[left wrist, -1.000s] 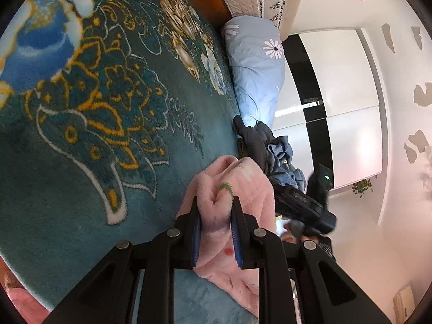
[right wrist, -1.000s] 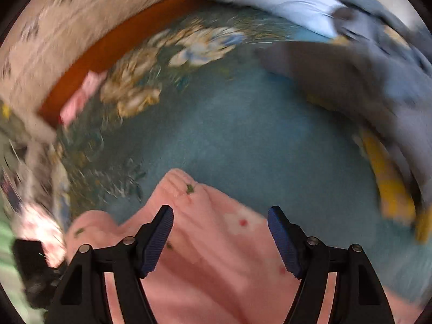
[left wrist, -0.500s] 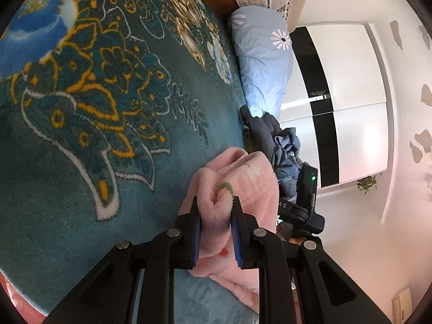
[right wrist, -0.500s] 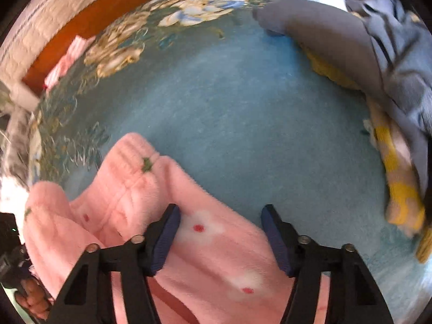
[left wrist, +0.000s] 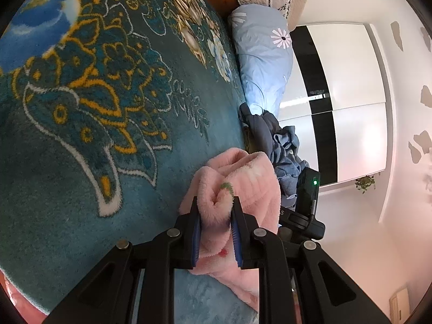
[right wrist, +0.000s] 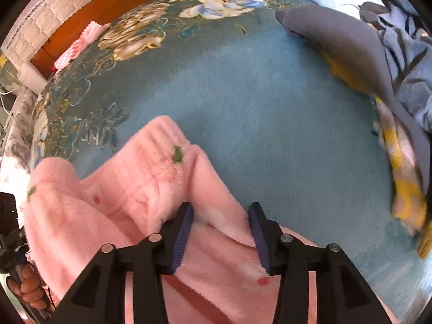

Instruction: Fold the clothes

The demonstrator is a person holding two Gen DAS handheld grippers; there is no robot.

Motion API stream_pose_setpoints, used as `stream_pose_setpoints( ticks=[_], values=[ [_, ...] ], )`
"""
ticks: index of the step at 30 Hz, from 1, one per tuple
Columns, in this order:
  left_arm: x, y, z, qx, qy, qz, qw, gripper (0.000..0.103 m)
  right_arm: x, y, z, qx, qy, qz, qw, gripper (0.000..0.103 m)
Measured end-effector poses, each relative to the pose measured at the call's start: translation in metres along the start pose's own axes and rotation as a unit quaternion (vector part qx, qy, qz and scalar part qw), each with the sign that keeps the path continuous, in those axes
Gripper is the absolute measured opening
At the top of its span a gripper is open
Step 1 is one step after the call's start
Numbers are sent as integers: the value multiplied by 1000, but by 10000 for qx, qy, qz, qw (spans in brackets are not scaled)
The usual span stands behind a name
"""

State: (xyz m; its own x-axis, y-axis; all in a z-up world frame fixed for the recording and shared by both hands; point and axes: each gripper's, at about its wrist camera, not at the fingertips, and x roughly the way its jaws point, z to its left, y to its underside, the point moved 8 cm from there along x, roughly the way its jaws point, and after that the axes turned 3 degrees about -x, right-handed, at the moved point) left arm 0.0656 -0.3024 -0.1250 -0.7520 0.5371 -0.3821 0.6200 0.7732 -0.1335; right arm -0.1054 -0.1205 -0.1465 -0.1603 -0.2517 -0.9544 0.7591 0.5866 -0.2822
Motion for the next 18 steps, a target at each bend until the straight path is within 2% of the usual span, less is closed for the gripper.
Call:
stream_pose_setpoints(
  ticks=[4,6,10,12,15,18],
  values=[
    [1,-1,0,9,-19,0,10000,18,-4,1,-3,-118,172,-32,9998,52],
    [1,-1,1,3,-50,-2,10000,18,-9,4,-4,-51,228,-20,9997,47],
    [-1,-3,4,-62,-130,-78,9999,18,-20,8,-2,207,305,25,9993,10],
    [-5,-5,4,-15,-153,-170,9997,16,-30,6,7,161,537,-34,9984,8],
    [-18,-7,-8,195,-64,-416,9989,13,-65,-19,17,78,894,-596,9942,7],
    [-43,-9,-29,267,420,-691,9964,13,-117,-55,16,125,1230,-1465,9814,7]
  ],
)
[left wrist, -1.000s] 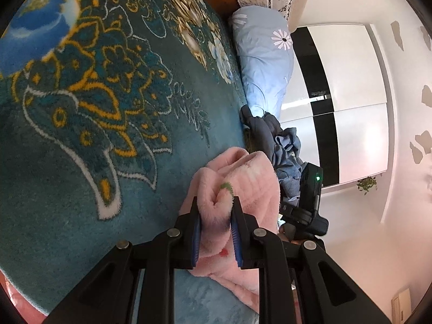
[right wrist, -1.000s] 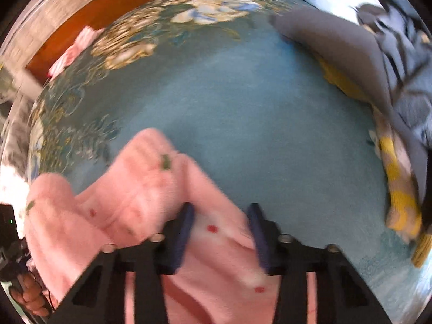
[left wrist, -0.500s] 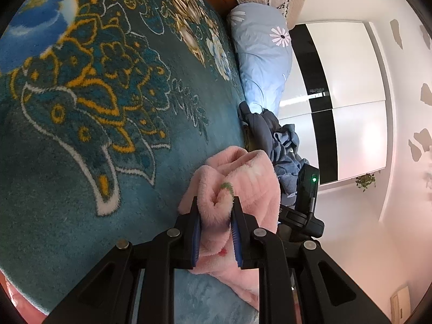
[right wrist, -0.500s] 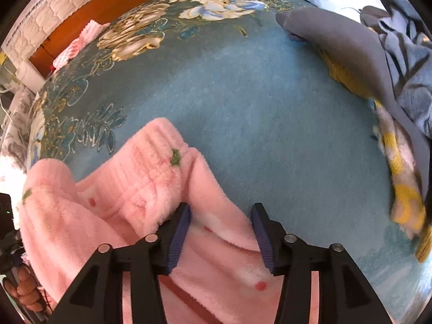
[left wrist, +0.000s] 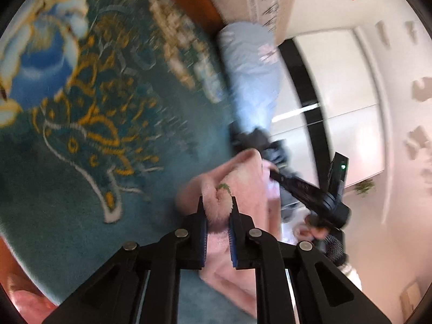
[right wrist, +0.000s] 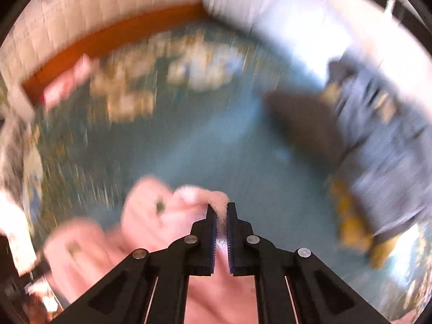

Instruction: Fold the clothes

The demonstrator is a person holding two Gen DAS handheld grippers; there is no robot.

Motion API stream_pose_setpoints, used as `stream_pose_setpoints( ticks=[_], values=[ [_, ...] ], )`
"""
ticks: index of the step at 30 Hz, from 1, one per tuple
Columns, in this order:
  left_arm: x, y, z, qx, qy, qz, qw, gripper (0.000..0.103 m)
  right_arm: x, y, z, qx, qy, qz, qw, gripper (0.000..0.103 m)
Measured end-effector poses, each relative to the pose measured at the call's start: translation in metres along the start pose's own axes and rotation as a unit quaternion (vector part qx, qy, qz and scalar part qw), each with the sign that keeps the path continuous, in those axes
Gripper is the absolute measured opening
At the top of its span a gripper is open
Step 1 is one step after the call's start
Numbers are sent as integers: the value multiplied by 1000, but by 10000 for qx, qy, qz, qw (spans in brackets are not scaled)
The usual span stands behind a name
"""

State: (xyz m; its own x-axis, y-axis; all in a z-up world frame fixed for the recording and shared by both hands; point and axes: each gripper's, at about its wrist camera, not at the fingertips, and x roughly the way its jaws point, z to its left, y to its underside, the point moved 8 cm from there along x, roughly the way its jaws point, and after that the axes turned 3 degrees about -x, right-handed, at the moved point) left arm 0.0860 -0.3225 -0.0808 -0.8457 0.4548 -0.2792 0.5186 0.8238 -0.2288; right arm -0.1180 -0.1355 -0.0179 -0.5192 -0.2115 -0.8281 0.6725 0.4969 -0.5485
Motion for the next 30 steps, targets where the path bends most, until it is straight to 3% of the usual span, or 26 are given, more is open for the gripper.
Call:
stream_pose_setpoints(
  ticks=[2,4,9,14,19,24,27,29,30],
  values=[
    [-14,-7,-10,57,204,-220,9995,13,-12,-28,-4,88,200,-445,9988,7],
    [-15,-11,-4,100,-47,-337,9994,13,-18,-52,-8,207,312,-750,9965,7],
    [12,-9,50,-154,-1333,-49,9909,12,83,-39,7,494,253,282,9981,7],
    [8,-18,33,217,-1262,-221,9915,13,120,-35,-7,986,445,460,9931,7],
    [8,-14,49,-47,-1301,-44,9915,13,152,-45,12,1051,514,672,9909,7],
    [5,-12,40,138,-1238,10,9922,16,124,-45,9,1151,211,516,9918,23],
    [-6,-11,34,292,-1540,-116,9876,28,79,-39,-7,1298,-121,191,9913,40],
    [-16,-11,25,519,-1698,-338,9835,40,46,-28,-18,1304,-277,-53,9911,57],
    [-22,-11,18,672,-1710,-443,9820,42,29,-23,-23,1307,-356,-174,9906,60]
  ],
)
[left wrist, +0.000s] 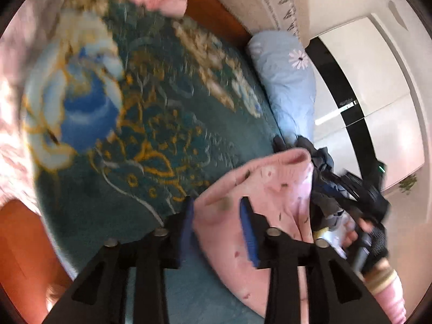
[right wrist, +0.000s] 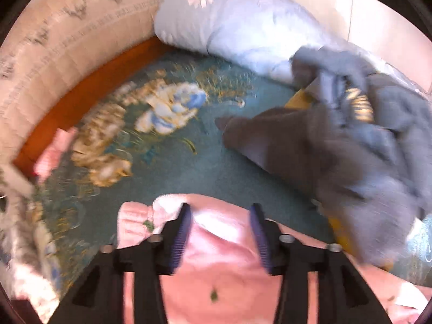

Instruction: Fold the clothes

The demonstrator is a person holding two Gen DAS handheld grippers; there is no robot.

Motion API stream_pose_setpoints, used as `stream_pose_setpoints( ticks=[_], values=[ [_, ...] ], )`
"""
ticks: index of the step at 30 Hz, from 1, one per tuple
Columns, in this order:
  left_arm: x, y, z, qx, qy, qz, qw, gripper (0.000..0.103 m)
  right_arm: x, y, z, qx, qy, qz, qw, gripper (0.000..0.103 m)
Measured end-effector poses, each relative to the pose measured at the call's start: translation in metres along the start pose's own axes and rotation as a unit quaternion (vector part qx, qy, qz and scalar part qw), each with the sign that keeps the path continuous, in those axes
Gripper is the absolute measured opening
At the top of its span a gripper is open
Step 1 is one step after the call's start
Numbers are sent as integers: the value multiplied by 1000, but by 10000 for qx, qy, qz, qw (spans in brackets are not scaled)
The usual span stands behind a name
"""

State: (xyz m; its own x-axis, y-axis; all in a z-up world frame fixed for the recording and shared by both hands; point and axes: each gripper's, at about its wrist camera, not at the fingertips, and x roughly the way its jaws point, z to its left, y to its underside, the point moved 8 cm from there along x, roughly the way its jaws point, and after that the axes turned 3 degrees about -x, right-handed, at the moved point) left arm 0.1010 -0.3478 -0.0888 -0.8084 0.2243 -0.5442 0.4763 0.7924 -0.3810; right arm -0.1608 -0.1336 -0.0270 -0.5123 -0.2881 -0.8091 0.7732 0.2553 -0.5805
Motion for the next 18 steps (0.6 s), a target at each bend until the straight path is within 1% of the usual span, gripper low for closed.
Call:
stream_pose_setpoints(
  ticks=[2,4,6,8,9,10,11,12,13,15,16,18],
  values=[
    [-6,-5,-14,200,16,-206,9996,47,-39,10,-21,27,-40,-191,9998,62],
    [-6,-3,-35,458,171,-285,9984,50,-82,23,-56,277,-49,-447,9986,62],
    [2,11,-59,719,460,-179,9962,54,-126,37,-96,635,-96,-769,9950,63],
    [13,29,-83,974,721,-16,9926,57,-177,55,-144,1141,-172,-1246,9855,69],
    [19,41,-95,1131,803,101,9903,57,-198,66,-167,1317,-139,-1464,9803,71],
    [24,52,-105,1292,849,186,9878,57,-217,79,-189,1458,-86,-1669,9751,75],
    [26,61,-114,1489,816,217,9852,57,-240,96,-215,1597,-12,-1888,9690,79],
    [28,72,-124,1726,742,230,9819,57,-258,113,-239,1706,56,-2041,9640,81],
    [31,82,-134,1985,627,231,9778,58,-271,128,-258,1809,97,-2114,9605,85],
    [38,104,-152,2438,423,250,9686,61,-290,169,-303,2234,145,-2193,9496,88],
    [42,114,-161,2619,383,287,9639,63,-298,191,-326,2473,164,-2224,9429,89],
    [50,132,-175,2826,397,434,9574,64,-304,228,-366,3001,172,-2223,9275,97]
  ],
)
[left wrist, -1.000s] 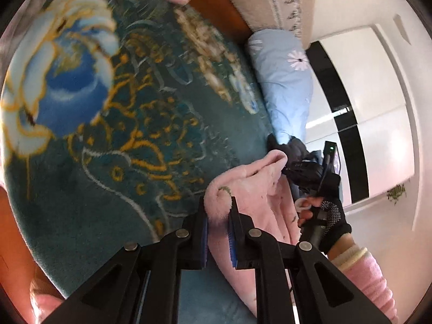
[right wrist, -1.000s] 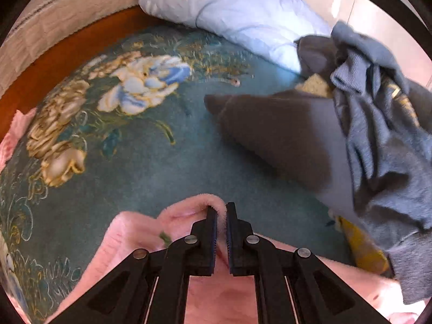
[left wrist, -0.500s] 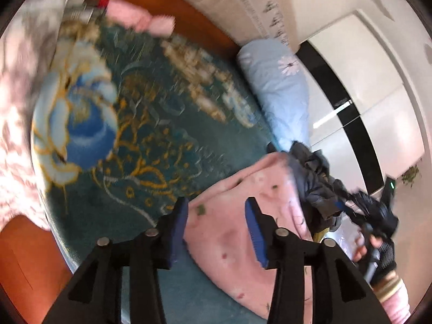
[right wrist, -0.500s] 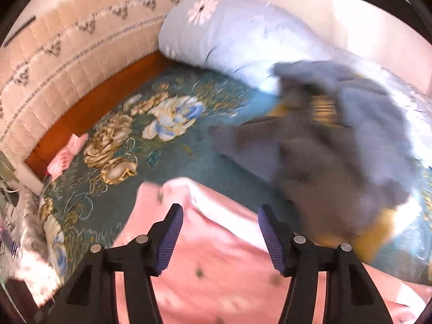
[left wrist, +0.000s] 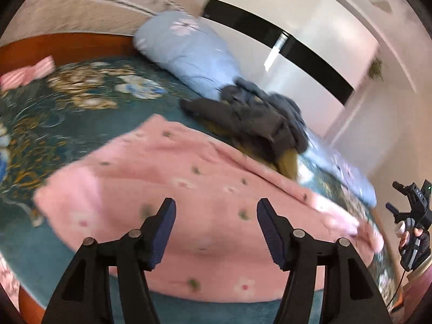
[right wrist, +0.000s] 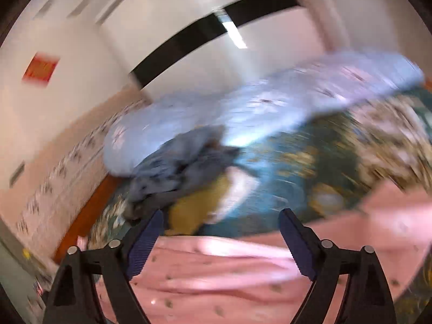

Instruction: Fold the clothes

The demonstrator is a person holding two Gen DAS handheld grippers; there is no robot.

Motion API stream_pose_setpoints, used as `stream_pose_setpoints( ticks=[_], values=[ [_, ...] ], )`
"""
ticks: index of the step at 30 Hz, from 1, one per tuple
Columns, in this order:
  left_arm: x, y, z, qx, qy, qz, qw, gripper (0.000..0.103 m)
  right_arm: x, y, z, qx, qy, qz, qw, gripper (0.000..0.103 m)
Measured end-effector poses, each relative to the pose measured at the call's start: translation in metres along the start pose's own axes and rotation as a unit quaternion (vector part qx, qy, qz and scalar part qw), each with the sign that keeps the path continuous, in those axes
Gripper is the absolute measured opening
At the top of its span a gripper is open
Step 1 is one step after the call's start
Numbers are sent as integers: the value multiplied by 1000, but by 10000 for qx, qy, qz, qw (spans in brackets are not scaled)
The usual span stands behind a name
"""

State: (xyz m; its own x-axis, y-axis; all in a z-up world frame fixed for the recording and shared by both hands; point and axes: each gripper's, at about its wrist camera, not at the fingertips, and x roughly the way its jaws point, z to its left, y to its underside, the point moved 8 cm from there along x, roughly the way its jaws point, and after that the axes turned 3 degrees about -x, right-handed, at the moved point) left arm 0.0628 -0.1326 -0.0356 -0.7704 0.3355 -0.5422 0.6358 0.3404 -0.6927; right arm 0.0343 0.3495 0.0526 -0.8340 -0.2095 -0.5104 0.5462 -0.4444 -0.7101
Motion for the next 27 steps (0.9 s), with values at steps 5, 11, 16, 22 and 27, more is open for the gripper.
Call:
stream_pose_setpoints(
  ticks=[5,11,16,22,27],
  values=[
    [36,22,-36,226,201,497,9983,64,-9,26,-103,1038,656,144,9923,103],
    [68,35,-59,288,530,1017,9930,64,6,48,-150,2303,424,332,9716,81],
    [70,25,-58,238,644,906,9935,64,25,43,-163,2466,728,155,9663,48],
    [53,13,-29,-381,929,700,9925,64,25,27,-175,2671,827,-350,9595,8],
    [51,-4,-5,-529,607,530,9953,64,-1,-51,-120,1386,1051,-917,9805,7]
  ],
)
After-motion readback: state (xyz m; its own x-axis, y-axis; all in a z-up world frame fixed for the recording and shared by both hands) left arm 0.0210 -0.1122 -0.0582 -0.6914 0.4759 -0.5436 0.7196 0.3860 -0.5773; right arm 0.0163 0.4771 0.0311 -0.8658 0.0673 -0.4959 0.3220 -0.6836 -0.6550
